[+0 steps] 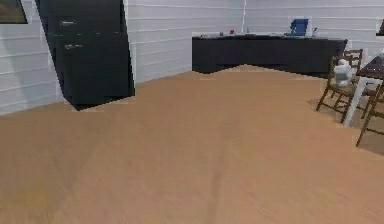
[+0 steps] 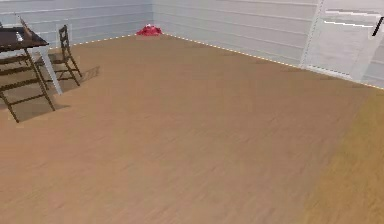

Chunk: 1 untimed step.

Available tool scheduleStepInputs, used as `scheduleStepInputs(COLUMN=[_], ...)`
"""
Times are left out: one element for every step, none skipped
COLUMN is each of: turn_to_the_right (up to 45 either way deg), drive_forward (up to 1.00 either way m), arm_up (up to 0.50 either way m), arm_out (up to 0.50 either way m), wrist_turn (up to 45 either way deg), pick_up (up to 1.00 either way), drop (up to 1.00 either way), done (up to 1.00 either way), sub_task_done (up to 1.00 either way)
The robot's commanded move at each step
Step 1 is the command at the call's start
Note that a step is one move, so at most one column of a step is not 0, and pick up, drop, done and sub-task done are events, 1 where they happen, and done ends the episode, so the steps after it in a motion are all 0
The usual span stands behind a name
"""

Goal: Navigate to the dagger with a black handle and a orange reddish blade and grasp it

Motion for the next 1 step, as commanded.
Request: scheduleStepInputs(turn_to_the_right=[0.0], drive_forward=[1.00], arm_up=[0.00], arm_out=[0.00], wrist_turn=[0.0], pick_up=[0.00], drop=[0.00], done=[0.00], sub_task_done=[0.00])
